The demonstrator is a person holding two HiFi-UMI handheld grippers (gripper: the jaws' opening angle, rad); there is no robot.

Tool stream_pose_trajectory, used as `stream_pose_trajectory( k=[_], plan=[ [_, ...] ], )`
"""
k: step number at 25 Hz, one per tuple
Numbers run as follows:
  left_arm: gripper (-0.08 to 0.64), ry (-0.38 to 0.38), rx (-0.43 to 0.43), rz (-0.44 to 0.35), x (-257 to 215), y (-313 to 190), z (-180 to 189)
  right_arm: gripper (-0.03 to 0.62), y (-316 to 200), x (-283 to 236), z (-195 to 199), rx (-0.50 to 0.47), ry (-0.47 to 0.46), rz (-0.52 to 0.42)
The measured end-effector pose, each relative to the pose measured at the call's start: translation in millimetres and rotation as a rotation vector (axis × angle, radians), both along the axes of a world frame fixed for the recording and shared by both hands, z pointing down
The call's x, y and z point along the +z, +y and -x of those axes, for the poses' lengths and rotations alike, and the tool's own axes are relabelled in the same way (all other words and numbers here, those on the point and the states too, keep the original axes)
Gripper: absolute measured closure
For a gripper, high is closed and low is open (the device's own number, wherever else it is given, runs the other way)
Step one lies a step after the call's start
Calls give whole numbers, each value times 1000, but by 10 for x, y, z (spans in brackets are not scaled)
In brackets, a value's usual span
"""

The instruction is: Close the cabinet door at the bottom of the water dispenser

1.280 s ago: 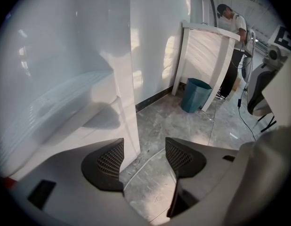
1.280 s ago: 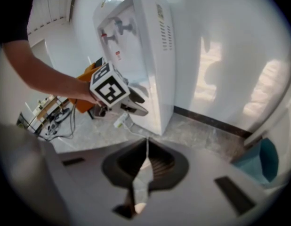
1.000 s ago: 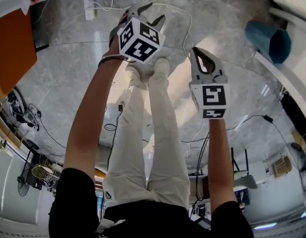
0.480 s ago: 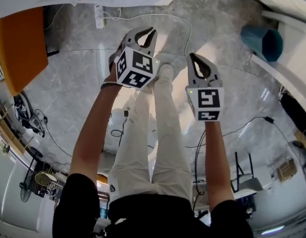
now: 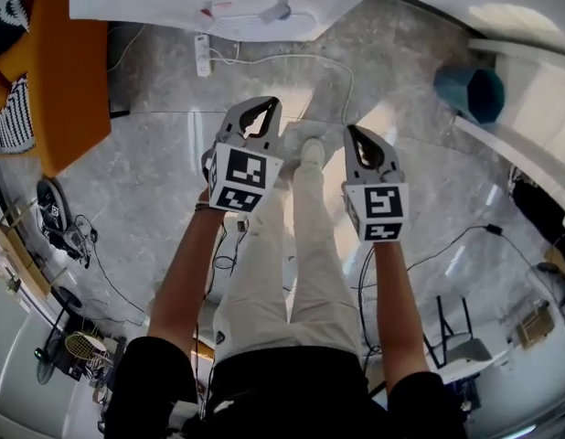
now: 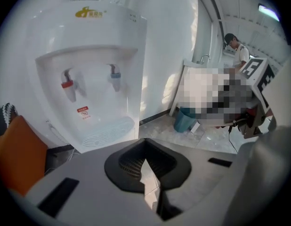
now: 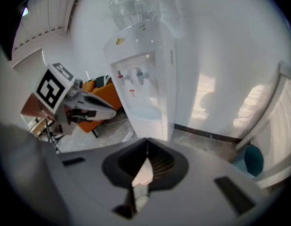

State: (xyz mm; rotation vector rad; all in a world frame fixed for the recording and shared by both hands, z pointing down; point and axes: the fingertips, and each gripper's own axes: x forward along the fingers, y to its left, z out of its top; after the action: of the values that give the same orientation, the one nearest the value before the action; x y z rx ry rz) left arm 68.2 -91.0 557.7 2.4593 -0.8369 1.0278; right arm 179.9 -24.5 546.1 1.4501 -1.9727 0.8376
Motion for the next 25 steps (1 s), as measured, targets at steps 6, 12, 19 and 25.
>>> stream_pose_trajectory(
  k=[6,12,19,25],
  plan=[
    [549,19,-24,-26,-515,104,186,558,39,-411,66,30,-7,7],
    [549,100,-74,-55,-1222,157,289,558,-46,-1094,233,13,-26,-102],
    [550,120,-101,-128,-2028,187,447,558,-167,-1962,352,-3,-31,-213],
    [551,149,-126,-191,-2714,261,556,558,-135,-2650,370,-47,-5,-303]
  ],
)
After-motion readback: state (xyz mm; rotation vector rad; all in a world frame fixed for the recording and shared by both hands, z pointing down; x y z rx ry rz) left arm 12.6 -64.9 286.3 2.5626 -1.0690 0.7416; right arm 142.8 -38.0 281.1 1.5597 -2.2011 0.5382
